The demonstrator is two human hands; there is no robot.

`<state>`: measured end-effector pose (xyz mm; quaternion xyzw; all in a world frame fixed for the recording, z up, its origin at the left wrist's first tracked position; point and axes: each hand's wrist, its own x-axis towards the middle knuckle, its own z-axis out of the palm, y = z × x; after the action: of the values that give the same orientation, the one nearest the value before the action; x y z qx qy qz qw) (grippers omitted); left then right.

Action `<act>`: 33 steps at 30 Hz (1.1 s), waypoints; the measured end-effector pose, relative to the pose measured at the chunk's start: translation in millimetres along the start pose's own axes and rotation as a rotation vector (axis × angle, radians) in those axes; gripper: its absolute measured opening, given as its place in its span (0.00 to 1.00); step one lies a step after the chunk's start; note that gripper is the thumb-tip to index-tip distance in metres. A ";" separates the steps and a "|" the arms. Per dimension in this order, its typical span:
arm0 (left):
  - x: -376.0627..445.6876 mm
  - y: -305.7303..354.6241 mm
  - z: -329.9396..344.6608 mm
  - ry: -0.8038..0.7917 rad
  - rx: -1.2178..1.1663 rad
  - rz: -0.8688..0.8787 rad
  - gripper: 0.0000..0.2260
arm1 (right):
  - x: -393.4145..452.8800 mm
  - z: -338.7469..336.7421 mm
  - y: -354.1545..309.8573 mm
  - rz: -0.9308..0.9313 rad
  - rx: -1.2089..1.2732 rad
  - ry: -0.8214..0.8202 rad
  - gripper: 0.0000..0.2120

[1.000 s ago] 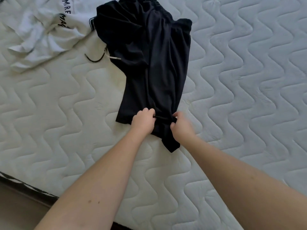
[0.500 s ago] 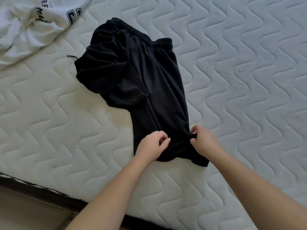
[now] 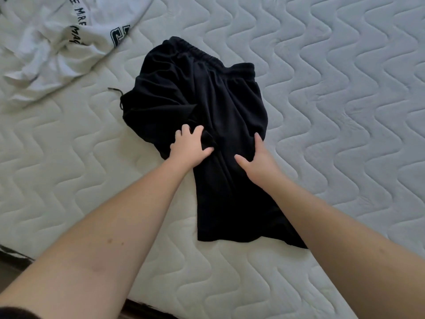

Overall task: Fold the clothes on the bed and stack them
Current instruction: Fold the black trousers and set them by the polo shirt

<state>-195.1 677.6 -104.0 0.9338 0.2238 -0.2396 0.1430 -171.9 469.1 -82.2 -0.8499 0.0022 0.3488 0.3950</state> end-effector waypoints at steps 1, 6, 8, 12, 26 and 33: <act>1.9 4.7 1.7 0.041 0.003 0.009 0.25 | 4.9 2.4 -1.9 0.010 -0.002 0.019 0.40; -16.0 25.6 10.2 0.079 -0.056 0.128 0.14 | 11.1 0.2 -0.2 0.020 0.111 0.102 0.27; -35.4 36.2 18.4 0.049 -0.041 0.192 0.13 | 8.8 -10.5 10.4 0.059 0.041 0.108 0.21; -87.3 66.4 35.4 -0.211 -0.113 0.314 0.11 | -7.9 -58.7 40.0 0.226 -0.310 -0.038 0.10; -21.6 45.9 -25.1 0.219 -0.369 0.204 0.11 | 49.2 -89.5 10.3 -0.130 -0.291 0.045 0.31; 44.6 10.3 -35.4 -0.038 0.095 -0.040 0.24 | 67.6 -76.6 2.3 -0.128 -0.568 -0.027 0.19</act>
<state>-141.5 697.6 -95.3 0.9302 0.2278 -0.2705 0.0980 -76.1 434.4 -89.9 -0.9201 -0.1545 0.3212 0.1623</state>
